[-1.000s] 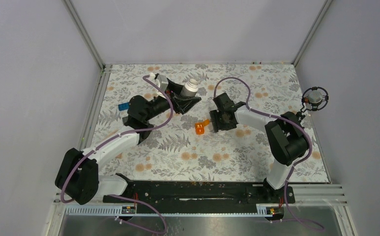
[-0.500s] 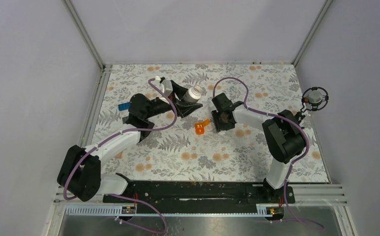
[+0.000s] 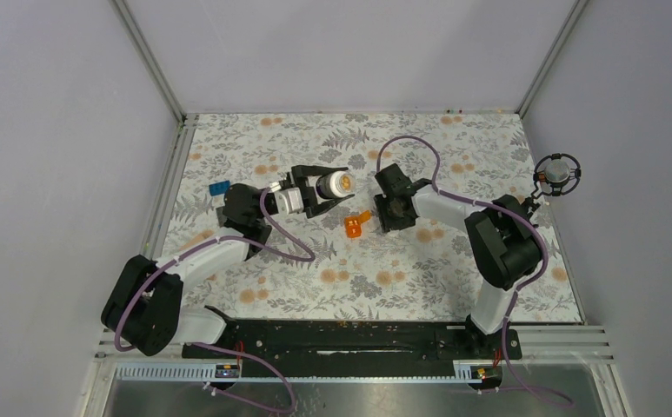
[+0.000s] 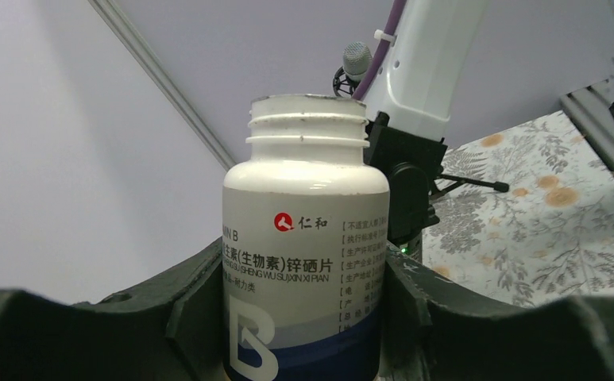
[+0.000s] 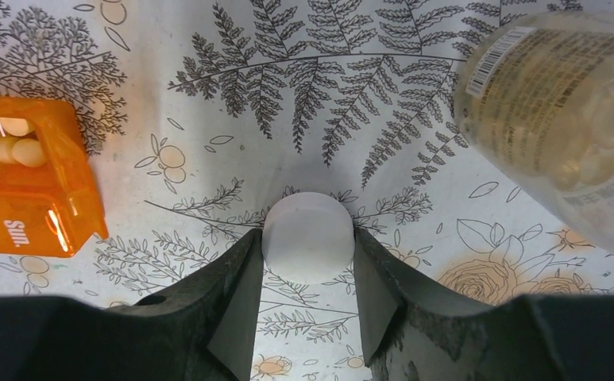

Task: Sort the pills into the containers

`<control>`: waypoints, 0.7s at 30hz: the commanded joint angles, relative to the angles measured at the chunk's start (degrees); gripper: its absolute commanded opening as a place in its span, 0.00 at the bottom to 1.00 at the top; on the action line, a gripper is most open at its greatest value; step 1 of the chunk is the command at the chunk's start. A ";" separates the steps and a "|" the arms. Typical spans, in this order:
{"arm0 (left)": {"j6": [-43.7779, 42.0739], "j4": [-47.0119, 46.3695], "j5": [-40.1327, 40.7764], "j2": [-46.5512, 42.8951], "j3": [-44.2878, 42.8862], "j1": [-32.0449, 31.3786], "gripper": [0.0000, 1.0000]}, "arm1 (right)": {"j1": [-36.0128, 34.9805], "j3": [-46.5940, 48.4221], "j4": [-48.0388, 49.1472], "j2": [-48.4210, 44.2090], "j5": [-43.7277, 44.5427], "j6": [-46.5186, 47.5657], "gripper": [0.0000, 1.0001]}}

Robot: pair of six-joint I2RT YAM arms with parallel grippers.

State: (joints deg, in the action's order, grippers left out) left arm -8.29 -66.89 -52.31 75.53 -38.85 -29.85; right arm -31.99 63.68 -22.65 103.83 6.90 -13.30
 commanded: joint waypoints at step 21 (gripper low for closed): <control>15.73 10.78 20.81 -3.45 0.61 0.31 0.00 | 6.78 15.94 -7.36 -24.55 -27.54 -4.33 0.37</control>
State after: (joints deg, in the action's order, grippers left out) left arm 3.86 -62.98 -36.86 74.89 -34.59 -29.82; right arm -26.28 74.41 -27.62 82.21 -10.74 -15.59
